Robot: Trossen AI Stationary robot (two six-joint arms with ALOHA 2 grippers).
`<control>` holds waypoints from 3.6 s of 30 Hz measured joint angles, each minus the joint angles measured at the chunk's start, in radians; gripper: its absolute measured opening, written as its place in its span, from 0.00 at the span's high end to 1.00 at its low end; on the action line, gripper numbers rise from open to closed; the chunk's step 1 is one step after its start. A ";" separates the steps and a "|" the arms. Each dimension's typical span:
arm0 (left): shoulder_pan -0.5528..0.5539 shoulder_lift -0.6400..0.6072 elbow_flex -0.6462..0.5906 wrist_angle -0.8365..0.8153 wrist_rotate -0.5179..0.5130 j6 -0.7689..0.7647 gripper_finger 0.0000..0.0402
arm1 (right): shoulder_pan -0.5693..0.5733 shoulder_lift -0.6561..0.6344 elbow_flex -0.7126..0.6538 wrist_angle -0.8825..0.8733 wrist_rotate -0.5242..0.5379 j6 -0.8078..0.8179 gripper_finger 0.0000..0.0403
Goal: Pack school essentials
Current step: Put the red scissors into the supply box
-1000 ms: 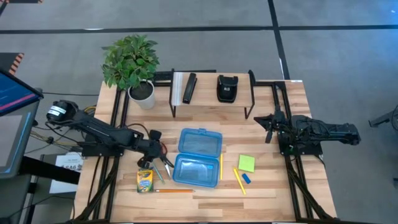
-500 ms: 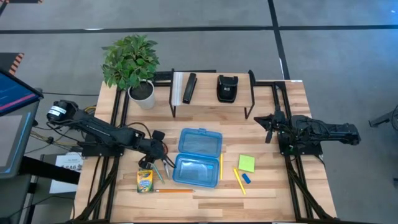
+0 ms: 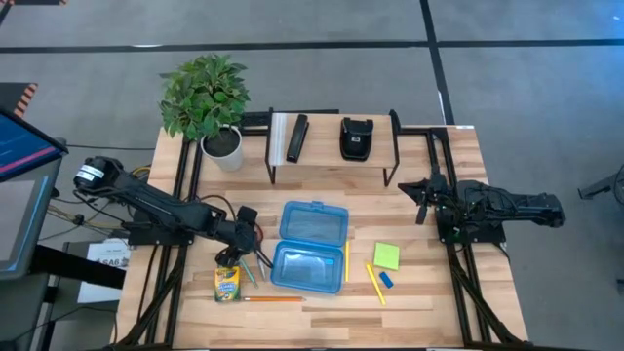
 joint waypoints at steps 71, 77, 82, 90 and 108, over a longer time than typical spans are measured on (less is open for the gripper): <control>0.065 0.221 0.203 -0.306 0.040 0.052 0.49 | 0.000 0.000 0.000 -0.023 0.000 0.000 0.94; 0.067 0.322 0.215 -0.314 0.012 0.125 0.46 | 0.000 0.000 0.000 -0.023 0.000 0.000 0.94; 0.074 0.336 0.218 -0.318 0.036 0.147 0.55 | 0.000 0.000 0.000 -0.023 0.000 0.000 0.94; 0.126 0.319 0.212 -0.340 0.104 0.148 0.83 | 0.000 0.000 0.000 -0.023 0.000 0.000 0.94; 0.151 0.167 0.236 -0.512 0.003 0.088 0.83 | 0.000 0.000 0.000 -0.023 0.000 0.000 0.94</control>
